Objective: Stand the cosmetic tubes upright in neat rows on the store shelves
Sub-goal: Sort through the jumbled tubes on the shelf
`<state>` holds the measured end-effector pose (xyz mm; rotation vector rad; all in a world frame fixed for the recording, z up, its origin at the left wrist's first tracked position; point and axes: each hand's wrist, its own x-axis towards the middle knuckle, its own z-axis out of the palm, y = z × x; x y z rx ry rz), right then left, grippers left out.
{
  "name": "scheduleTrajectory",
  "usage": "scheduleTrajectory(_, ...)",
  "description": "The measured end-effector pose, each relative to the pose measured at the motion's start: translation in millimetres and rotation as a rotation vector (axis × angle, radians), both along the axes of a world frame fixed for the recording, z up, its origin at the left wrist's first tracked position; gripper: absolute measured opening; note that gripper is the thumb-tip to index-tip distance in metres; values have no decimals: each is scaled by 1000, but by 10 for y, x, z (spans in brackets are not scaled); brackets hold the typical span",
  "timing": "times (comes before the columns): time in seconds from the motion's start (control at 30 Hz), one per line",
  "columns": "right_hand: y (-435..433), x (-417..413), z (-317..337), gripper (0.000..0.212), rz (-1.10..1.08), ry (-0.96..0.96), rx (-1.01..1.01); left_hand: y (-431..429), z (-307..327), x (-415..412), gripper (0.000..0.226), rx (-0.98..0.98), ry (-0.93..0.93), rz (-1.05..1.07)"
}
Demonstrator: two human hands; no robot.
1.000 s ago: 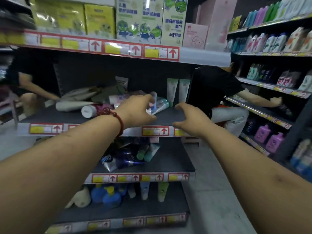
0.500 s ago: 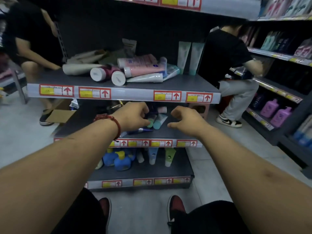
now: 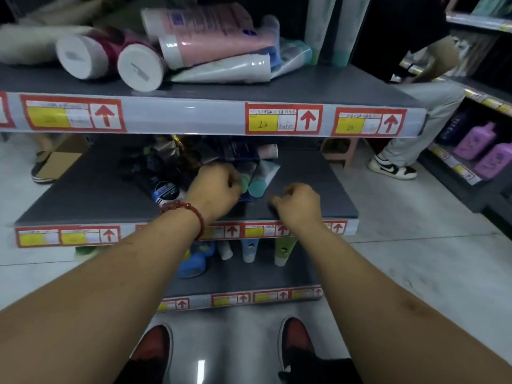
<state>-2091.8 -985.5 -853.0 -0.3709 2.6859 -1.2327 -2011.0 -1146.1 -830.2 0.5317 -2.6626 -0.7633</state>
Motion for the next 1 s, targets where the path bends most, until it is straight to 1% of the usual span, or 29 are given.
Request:
scheduleTrajectory(0.07, -145, -131, -86, 36, -9, 12, -26, 8, -100, -149, 15, 31, 113, -4)
scheduleTrajectory(0.13, -287, -264, -162, 36, -30, -14, -75, -9, -214, -290, 15, 10, 156, -13)
scheduleTrajectory(0.23, -456, -411, -237, 36, -45, -61, -115, -56, -302, -467, 21, -58, 94, -20)
scheduleTrajectory(0.3, -530, -494, -277, 35, -53, -79, -101, -69, -287, -559, 19, -103, 18, -31)
scheduleTrajectory(0.37, -574, -534, -291, 36, -57, -99, -83, -79, -281, -641, 23, -136, -41, -37)
scheduleTrajectory(0.4, -593, -545, -298, 41, -56, -106, -77, -83, -268, -669, 25, -143, -63, -35)
scheduleTrajectory(0.47, -621, -553, -295, 51, -62, -100, -42, -125, -293, -739, 15, -133, -69, -28)
scheduleTrajectory(0.5, -625, -549, -273, 51, -59, -102, -24, -147, -301, -765, 17, -135, -65, -21)
scheduleTrajectory(0.57, -620, -550, -220, 42, -44, -135, 5, -187, -317, -784, 29, -144, -80, -20)
scheduleTrajectory(0.67, -535, -551, -153, 28, -51, -186, -1, -188, -306, -728, 33, -129, -104, -10)
scheduleTrajectory(0.7, -484, -522, -136, 23, -65, -193, -32, -179, -292, -688, 37, -90, -104, 8)
scheduleTrajectory(0.77, -365, -452, -127, 25, -98, -187, -102, -147, -244, -583, 42, 17, -100, 60)
scheduleTrajectory(0.83, -259, -377, -121, 25, -130, -162, -145, -145, -209, -481, 42, 173, -109, 102)
scheduleTrajectory(0.9, -184, -316, -81, 28, -172, -166, -214, -136, -145, -371, 32, 454, -66, 160)
scheduleTrajectory(1.0, -132, -235, 25, 42, -216, -241, -339, -15, 6, -187, 13, 979, 34, 212)
